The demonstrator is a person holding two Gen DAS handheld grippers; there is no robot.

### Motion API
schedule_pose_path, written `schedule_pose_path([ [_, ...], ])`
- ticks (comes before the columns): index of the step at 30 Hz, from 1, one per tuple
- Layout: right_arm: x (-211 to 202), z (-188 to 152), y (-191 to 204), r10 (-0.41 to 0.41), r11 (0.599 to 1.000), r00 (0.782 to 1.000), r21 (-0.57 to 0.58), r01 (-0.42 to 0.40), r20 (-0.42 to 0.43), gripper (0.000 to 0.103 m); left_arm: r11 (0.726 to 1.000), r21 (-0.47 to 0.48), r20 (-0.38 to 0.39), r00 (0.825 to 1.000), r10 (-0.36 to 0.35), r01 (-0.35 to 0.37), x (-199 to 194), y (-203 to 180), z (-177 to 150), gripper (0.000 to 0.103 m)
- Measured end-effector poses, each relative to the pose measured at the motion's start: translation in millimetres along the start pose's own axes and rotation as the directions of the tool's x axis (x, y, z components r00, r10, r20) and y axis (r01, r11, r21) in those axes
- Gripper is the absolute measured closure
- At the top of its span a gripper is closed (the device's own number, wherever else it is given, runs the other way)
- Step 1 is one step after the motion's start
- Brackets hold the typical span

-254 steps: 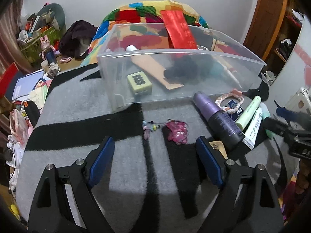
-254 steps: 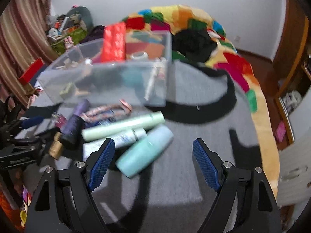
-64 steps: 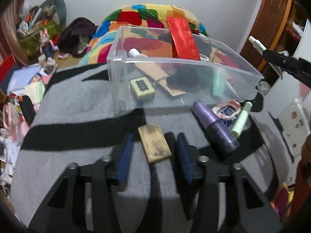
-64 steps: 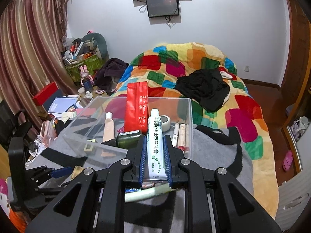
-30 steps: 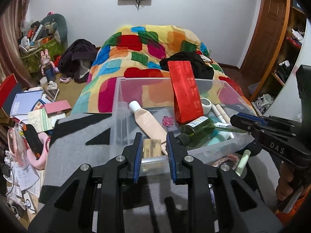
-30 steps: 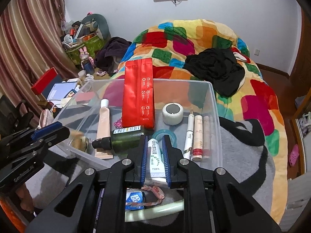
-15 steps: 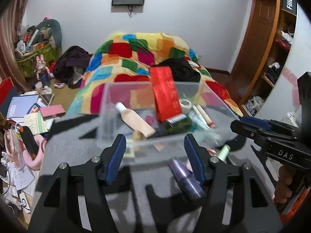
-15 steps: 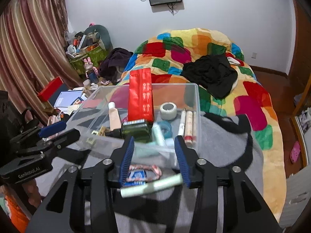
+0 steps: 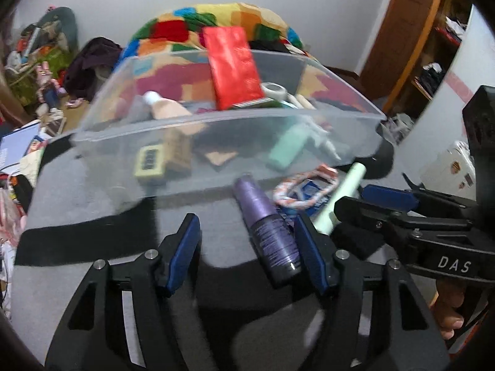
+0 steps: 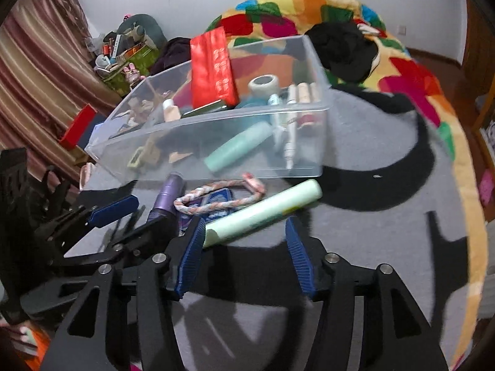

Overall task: Organize objects
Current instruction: 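Grasp the purple spray bottle with the left tool while the right tool grasps the pale green tube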

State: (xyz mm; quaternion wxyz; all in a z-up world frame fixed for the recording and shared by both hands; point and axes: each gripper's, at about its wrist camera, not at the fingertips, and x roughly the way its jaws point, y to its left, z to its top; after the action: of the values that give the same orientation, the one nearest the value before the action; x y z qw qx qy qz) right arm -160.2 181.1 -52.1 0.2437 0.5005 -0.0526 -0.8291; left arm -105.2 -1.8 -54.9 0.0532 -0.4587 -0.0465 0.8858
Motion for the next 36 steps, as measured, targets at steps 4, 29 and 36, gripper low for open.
schedule_pose_path([
  [4,9,0,7,-0.031,1.0,1.0,-0.006,0.031,-0.007,0.039,0.998,-0.054,0.01,1.0,-0.02,0.02,-9,20,-6,0.04],
  [29,13,-4,6,-0.138,0.99,0.99,-0.015,0.139,0.01,0.037,0.999,0.004,-0.035,0.998,0.045,-0.044,4,9,-10,0.048],
  [36,-16,-27,-21,-0.235,0.972,0.972,-0.028,0.235,0.018,0.038,0.999,-0.013,-0.008,0.999,0.052,-0.052,-13,25,-15,0.049],
])
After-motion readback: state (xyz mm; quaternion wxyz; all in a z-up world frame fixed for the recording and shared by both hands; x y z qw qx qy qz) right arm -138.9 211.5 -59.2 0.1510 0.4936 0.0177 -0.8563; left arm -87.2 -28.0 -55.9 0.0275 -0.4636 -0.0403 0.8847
